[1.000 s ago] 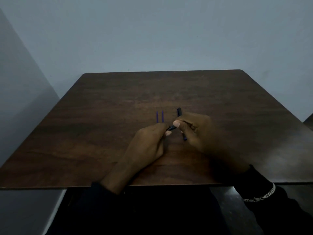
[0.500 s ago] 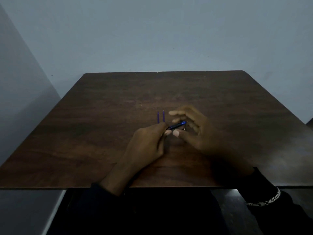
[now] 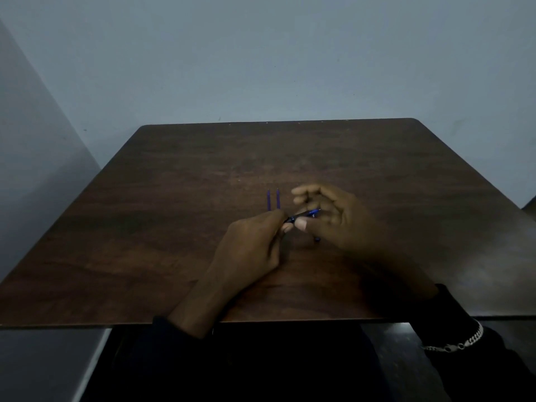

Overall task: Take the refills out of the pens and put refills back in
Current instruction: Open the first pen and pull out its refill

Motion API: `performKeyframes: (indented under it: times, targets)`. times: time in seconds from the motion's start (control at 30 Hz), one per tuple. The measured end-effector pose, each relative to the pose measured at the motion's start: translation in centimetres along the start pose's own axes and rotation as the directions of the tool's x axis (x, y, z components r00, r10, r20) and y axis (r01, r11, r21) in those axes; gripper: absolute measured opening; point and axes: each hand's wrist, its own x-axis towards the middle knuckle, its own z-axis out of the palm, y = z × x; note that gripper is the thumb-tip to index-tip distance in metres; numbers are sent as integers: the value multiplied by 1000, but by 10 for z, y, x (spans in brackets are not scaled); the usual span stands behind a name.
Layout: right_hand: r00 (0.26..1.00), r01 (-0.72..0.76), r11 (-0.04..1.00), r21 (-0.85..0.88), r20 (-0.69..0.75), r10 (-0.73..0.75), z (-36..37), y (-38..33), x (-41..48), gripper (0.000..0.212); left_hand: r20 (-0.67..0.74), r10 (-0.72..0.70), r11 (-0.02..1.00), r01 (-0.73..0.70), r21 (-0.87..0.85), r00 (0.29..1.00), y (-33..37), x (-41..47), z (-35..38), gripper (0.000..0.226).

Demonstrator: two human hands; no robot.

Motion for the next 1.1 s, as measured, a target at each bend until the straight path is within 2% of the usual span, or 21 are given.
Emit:
performKeyframes:
  times: [0.07, 0.1, 0.17, 0.33, 0.43, 0.53, 0.63, 0.7, 0.87, 0.93, 1.0, 1.1]
  targets:
    - [997, -40, 998, -45, -71, 37, 2, 0, 2, 8, -2, 1, 1000, -1, 4, 1000, 0, 0, 0, 18]
    - [996, -26, 997, -77, -88, 19, 2, 1, 2, 3, -4, 0, 1000, 0, 10, 1000, 0, 0, 0, 19]
    - [996, -6, 996, -94, -86, -2, 1, 2, 2, 10, -9, -3, 1000, 3, 19, 1000, 0, 0, 0, 19]
    - [996, 82, 997, -13, 27, -82, -4, 5, 0, 23, -3, -4, 1000, 4, 10, 1000, 0, 0, -1, 20]
    - [999, -43, 996, 78, -14, 44, 0, 3, 1, 25, 0, 0, 1000, 0, 8, 1000, 1, 0, -1, 23]
    - [993, -86, 996, 13, -79, 87, 1, 4, 5, 35, -16, 5, 1000, -5, 16, 1000, 1, 0, -1, 22]
    - [998, -17, 1000, -2, -63, 17, 0, 9, 5, 12, -20, 9, 1000, -8, 25, 1000, 1, 0, 1, 21]
    - [999, -14, 1000, 24, -35, 14, -3, 8, 3, 5, -19, 0, 1000, 1, 24, 1000, 0, 0, 1, 22]
    - [1000, -14, 1000, 8, 2, 14, -4, 3, 0, 28, -16, -3, 1000, 4, 30, 1000, -1, 0, 2, 23]
    - [996, -77, 997, 21, -45, 78, -2, 2, 2, 22, -17, -3, 1000, 3, 25, 1000, 0, 0, 2, 23]
    - [995, -77, 997, 7, -56, 77, 0, 4, 4, 4, -25, 0, 1000, 0, 12, 1000, 0, 0, 2, 20]
    - [998, -44, 999, -3, -35, 43, -1, 8, 4, 6, -24, 4, 1000, -3, 16, 1000, 1, 0, 2, 18]
